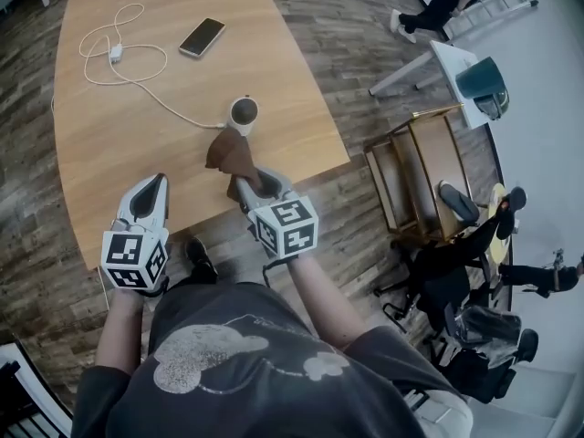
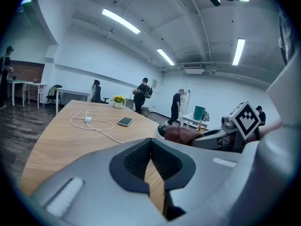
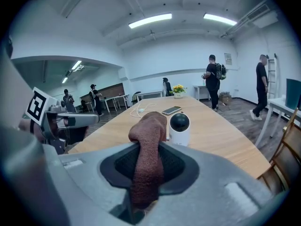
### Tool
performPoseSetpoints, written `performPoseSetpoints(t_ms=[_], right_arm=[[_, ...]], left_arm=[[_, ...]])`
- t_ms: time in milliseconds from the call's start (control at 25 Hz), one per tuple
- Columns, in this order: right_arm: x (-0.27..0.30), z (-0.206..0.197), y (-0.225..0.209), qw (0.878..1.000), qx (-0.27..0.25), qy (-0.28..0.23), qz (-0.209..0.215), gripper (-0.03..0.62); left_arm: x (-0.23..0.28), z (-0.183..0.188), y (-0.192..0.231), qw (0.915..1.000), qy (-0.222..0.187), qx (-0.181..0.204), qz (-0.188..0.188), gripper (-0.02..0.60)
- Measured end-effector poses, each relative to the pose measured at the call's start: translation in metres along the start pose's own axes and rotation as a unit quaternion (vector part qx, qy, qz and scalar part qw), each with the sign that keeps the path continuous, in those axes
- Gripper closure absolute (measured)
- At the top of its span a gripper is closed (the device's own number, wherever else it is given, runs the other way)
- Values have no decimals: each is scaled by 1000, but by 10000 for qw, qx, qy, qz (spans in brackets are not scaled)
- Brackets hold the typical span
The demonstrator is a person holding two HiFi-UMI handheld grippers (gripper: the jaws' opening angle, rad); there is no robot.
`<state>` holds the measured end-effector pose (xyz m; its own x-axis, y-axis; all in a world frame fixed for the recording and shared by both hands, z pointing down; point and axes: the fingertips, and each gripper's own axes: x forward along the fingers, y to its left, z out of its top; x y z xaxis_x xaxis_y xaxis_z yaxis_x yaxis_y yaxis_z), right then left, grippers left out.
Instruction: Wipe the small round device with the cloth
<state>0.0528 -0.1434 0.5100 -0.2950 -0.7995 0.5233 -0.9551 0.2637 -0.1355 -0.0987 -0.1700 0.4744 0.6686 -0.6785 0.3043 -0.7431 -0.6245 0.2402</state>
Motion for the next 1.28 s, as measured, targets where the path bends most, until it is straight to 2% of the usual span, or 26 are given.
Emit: performPoseSetpoints(t_ms=[280, 520, 760, 1040, 1280], right_arm=[[-62, -41, 1, 9998, 175, -113, -25, 513], [-143, -82, 2, 9997, 116, -203, -64, 513], [-216, -127, -3, 9996, 156, -156, -195, 513], [-260, -158, 16, 9994, 269, -215, -50, 513], [-266, -167, 33, 9990, 370, -223, 116, 513]], left_arm=[[-29, -21, -68, 9997, 12, 173, -177, 563], [-79, -59, -128, 10000, 47, 50, -28, 563], [-126, -75, -196, 9998, -136, 131, -22, 563], [-186, -101, -233, 9997, -66, 132, 192, 563], [-214, -103, -236, 9991, -21, 141, 402, 563]])
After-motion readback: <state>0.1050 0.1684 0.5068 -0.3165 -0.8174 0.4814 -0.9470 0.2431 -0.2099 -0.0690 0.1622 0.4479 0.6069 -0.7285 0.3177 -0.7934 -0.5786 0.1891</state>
